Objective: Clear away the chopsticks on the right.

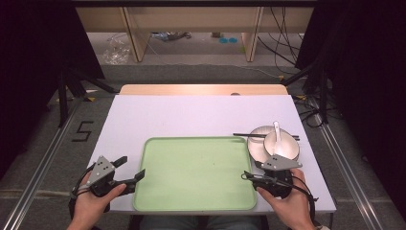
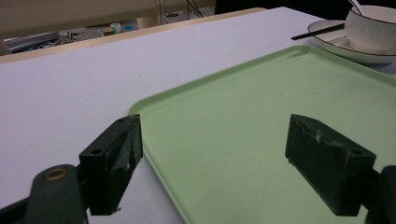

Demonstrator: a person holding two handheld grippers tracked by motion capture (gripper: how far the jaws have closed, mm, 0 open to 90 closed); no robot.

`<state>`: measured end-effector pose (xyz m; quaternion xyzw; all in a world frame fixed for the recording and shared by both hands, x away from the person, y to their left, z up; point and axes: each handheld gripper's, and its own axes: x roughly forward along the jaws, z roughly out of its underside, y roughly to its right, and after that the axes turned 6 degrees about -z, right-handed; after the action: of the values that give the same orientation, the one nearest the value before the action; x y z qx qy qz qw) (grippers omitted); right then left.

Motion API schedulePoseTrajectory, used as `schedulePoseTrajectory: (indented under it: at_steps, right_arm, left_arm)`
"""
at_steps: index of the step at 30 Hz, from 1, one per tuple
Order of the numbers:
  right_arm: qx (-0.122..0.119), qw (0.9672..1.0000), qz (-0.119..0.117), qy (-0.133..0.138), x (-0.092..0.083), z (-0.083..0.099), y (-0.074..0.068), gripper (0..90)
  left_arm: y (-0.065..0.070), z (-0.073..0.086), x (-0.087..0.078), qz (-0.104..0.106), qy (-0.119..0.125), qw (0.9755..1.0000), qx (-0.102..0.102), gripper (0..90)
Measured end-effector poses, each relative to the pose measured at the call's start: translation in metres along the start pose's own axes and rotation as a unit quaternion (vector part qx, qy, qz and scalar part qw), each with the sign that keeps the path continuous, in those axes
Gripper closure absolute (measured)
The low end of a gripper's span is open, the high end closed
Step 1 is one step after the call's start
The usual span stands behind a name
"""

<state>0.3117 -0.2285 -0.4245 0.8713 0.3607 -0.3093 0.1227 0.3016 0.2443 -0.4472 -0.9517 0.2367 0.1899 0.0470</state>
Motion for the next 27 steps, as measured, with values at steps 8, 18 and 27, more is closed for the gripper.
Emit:
schedulePoseTrajectory:
  at_steps: [8, 18, 27]
  right_arm:
    - [0.019, 0.9988, 0.031, 0.033, -0.001, -0.006, 0.012, 40.4]
    - [0.044, 0.9950, 0.082, 0.038, 0.002, -0.028, 0.053, 71.9]
    - [0.108, 0.9865, 0.111, -0.053, 0.029, -0.053, 0.082, 90.0]
  left_arm:
    - [0.000, 0.000, 0.000, -0.001, 0.002, 1.0000, 0.000, 18.8]
    - [0.000, 0.000, 0.001, -0.002, 0.002, 1.0000, -0.003, 18.8]
    - [0.000, 0.000, 0.000, -0.001, 0.002, 1.0000, -0.005, 18.9]
